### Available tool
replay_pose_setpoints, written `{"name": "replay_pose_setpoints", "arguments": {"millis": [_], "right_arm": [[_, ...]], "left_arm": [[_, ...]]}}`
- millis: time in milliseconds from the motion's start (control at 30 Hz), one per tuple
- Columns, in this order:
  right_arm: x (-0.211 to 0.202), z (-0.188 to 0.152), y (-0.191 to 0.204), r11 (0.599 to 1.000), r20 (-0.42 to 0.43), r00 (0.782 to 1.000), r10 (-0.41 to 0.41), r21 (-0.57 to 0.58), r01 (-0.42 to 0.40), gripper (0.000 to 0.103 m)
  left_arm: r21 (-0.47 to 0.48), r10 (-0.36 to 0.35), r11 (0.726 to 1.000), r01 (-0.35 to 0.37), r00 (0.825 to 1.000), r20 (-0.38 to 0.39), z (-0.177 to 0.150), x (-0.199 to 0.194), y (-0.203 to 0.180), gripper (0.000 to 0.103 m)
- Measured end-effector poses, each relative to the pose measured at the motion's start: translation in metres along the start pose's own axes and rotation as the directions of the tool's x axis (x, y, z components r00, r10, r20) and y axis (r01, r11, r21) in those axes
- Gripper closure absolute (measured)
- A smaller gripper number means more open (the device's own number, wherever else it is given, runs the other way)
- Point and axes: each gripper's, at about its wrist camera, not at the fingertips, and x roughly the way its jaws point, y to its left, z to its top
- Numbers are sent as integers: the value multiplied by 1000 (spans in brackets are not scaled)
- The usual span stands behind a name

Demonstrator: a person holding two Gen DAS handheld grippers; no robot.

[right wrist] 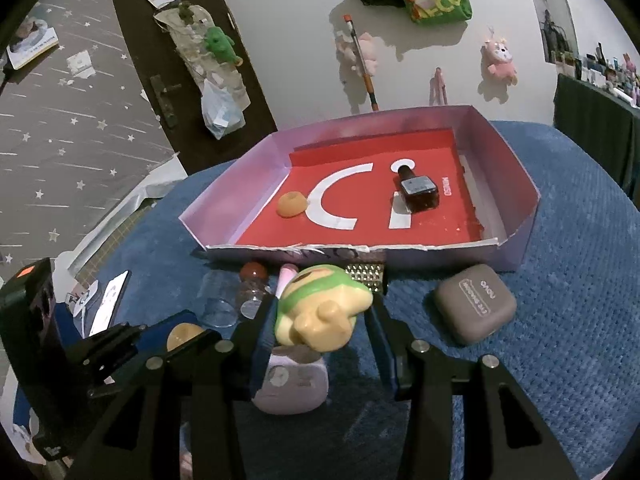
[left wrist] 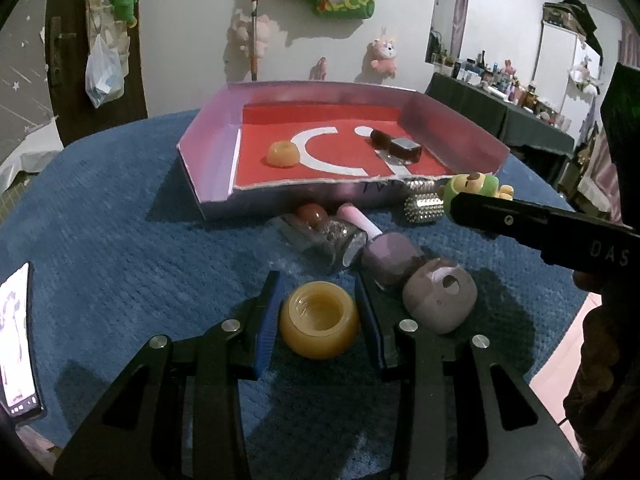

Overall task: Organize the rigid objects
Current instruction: 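Grasp the second amber ring with the left tool while the right tool grasps the green figure, then carry the amber ring and green figure with both tools over the red box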

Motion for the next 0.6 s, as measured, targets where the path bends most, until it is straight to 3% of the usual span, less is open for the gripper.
{"name": "replay_pose_setpoints", "arguments": {"millis": [300, 600], "right_arm": [[0, 5, 3, 1000, -3, 1000, 7, -13, -7, 56], [-3, 12, 10, 999, 10, 1000, 9, -38, -8, 56]], "left_arm": [[-18, -39, 999, 39, 999, 15, 3, -10, 4, 68], [30, -39, 999, 37, 996, 77, 23, -23, -6, 68]]}}
